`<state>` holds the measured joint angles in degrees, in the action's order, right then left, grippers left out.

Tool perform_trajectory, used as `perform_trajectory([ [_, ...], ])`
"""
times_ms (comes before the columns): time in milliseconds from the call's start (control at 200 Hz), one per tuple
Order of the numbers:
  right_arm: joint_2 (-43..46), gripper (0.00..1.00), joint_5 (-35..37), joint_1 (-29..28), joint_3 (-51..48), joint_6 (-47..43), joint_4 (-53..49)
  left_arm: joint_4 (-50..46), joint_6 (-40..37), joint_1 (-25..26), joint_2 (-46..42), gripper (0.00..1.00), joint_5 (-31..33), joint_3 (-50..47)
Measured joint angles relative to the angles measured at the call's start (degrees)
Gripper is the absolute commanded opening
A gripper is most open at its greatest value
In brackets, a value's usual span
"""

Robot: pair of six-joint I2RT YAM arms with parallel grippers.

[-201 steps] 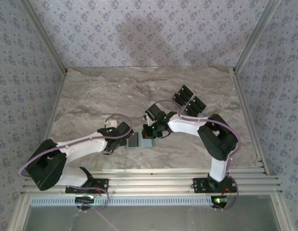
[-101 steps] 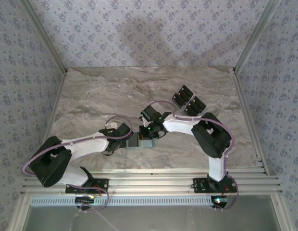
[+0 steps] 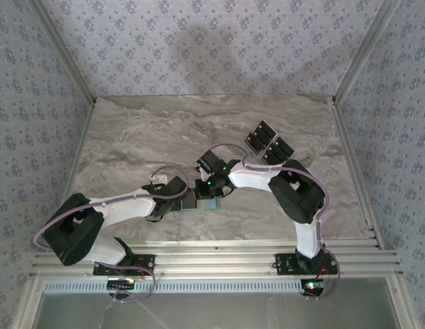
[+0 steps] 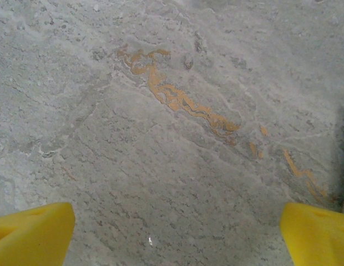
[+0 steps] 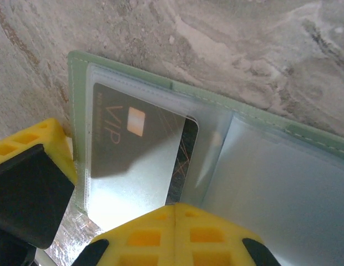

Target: Put the credit cards into the card holder

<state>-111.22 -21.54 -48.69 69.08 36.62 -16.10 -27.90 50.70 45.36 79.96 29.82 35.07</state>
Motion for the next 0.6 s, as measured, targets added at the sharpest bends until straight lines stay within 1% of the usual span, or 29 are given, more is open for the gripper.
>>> perform_trajectory([
  [600,-0.9,0.03,-0.3,-1.1,1.8,0.0,0.0,0.8,0.6,0.2,0.7,0.96,0.0,0.0],
])
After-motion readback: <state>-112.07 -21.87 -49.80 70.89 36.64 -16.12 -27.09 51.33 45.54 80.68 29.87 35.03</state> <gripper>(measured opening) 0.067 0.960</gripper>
